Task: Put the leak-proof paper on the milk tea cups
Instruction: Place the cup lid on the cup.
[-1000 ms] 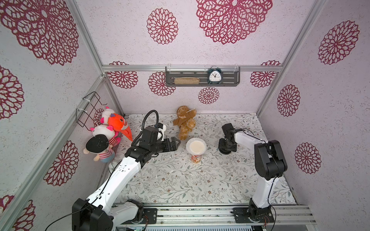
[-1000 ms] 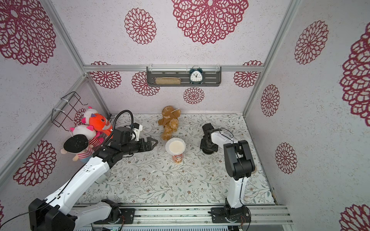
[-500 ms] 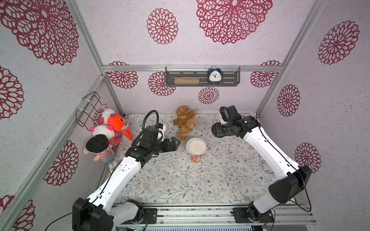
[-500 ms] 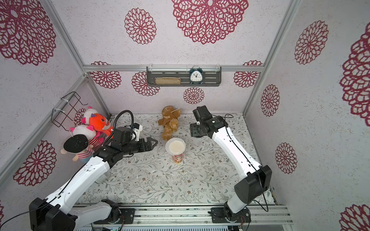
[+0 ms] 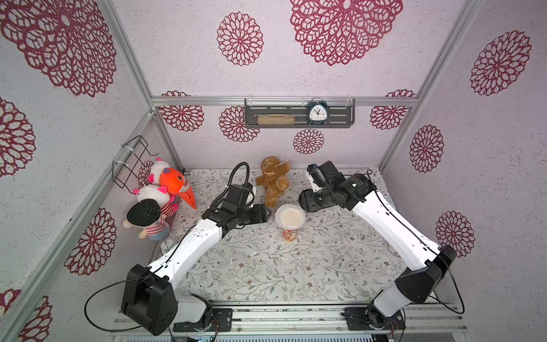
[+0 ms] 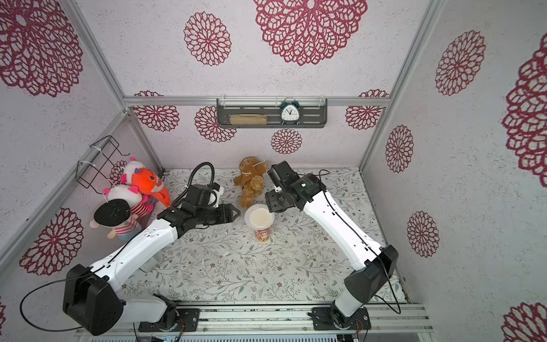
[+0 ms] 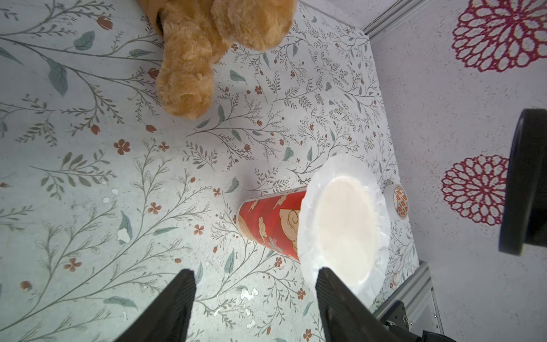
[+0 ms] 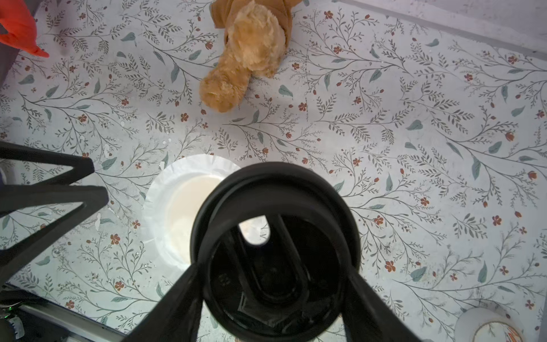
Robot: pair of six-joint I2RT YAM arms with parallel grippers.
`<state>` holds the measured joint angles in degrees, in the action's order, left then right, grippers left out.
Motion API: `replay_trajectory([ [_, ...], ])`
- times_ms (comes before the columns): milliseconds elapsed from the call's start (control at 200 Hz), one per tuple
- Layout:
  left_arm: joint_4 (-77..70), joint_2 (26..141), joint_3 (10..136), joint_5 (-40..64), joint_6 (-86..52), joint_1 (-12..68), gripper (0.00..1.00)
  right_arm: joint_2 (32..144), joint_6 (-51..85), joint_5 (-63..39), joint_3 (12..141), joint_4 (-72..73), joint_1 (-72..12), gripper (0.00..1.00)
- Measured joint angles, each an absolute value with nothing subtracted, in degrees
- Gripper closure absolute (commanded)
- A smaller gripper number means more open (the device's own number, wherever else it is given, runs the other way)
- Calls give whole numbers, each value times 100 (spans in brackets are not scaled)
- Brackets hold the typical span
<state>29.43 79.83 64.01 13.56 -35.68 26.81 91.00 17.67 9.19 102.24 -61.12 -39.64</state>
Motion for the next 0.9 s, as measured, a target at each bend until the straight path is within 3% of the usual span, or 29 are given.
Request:
replay_trajectory([
  [385,3581,8825,6965,563,-3586,2845,31,8656,1806,996,10066,-6136,-3964,36],
  [901,3760,9264,7317,499,-3583,3124,31,8580,1806,1059,9876,-6160,-3953,36],
])
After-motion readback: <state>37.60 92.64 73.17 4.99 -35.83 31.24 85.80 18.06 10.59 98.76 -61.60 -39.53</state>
